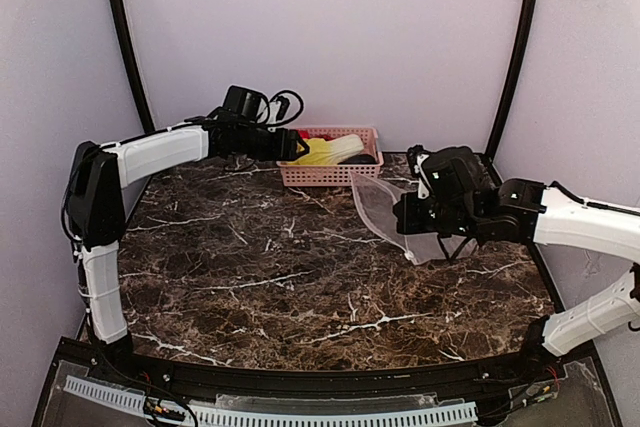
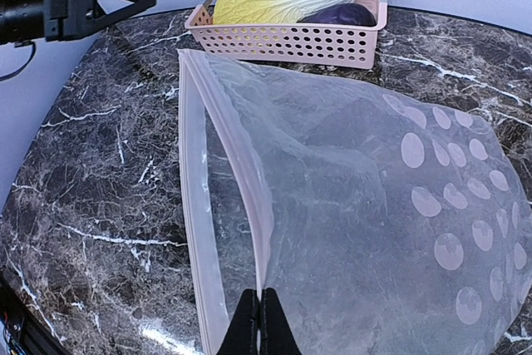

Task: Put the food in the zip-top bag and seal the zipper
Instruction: Pick up the fake vegetable from the bin.

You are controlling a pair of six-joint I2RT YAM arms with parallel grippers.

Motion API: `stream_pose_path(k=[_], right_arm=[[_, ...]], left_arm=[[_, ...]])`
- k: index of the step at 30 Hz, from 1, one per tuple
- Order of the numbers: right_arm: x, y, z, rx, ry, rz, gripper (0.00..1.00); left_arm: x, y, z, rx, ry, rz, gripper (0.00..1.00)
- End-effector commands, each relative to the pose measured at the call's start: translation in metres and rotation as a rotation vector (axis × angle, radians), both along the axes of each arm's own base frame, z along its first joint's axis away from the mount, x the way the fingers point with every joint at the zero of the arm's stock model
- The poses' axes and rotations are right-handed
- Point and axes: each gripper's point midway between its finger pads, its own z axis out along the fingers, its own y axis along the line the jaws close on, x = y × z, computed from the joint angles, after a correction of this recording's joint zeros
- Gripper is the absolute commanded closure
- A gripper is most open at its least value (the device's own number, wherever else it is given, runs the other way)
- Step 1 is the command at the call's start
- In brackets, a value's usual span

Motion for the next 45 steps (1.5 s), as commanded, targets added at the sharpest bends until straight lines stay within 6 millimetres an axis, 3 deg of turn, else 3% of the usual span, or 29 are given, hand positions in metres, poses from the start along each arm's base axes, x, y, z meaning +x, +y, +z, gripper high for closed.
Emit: stream_pose_path(k=[1, 2, 3, 4, 14, 17, 18, 19, 20, 21, 22, 25, 32, 42, 45], right_arm=[[0.005, 0.007, 0.009, 0.03, -0.014, 0.009, 1.0], [0.004, 0.008, 0.009, 0.03, -0.012, 0.015, 1.0], [0.004, 0.009, 0.009, 0.03, -0.011, 0.017, 1.0], [0.004, 0.01, 0.008, 0.031, -0.009, 0.021, 1.0], [0.001, 0.018, 0.004, 0.055, 0.011, 0.054, 1.0], [0.001, 0.019, 0.003, 0.051, 0.014, 0.06, 1.0], [0.002, 0.02, 0.004, 0.052, 0.013, 0.062, 1.0], [0.002, 0.02, 0.004, 0.052, 0.013, 0.063, 1.0], [0.002, 0.02, 0.004, 0.05, 0.012, 0.063, 1.0], [0.002, 0.02, 0.004, 0.051, 0.013, 0.064, 1.0], [0.002, 0.021, 0.003, 0.048, 0.014, 0.066, 1.0], [0.003, 0.022, 0.004, 0.05, 0.012, 0.069, 1.0], [0.005, 0.025, 0.001, 0.037, 0.012, 0.08, 1.0], [0.009, 0.027, -0.003, 0.029, 0.021, 0.09, 1.0], [0.01, 0.027, -0.005, 0.029, 0.025, 0.091, 1.0]], left_arm=[[0.03, -0.004, -0.017, -0.017, 0.011, -0.02, 0.32], [0.036, -0.006, -0.01, -0.033, -0.005, -0.023, 0.32], [0.041, -0.008, -0.021, -0.028, 0.011, -0.023, 0.32], [0.046, -0.011, -0.014, -0.038, -0.006, -0.024, 0.32], [0.09, -0.013, -0.052, -0.027, -0.011, 0.024, 0.3], [0.102, -0.018, -0.049, -0.037, -0.039, 0.024, 0.3], [0.105, -0.018, -0.059, -0.031, -0.027, 0.03, 0.3], [0.11, -0.019, -0.054, -0.039, -0.04, 0.036, 0.3], [0.114, -0.019, -0.063, -0.04, -0.024, 0.043, 0.3], [0.118, -0.019, -0.059, -0.049, -0.031, 0.05, 0.3], [0.121, -0.018, -0.07, -0.048, -0.011, 0.062, 0.3], [0.132, -0.012, -0.075, -0.053, -0.008, 0.115, 0.3], [0.146, -0.011, -0.09, -0.118, 0.032, 0.162, 0.28], [0.143, -0.041, -0.082, -0.257, 0.016, 0.02, 0.28], [0.143, -0.048, -0.074, -0.315, -0.004, -0.018, 0.35]])
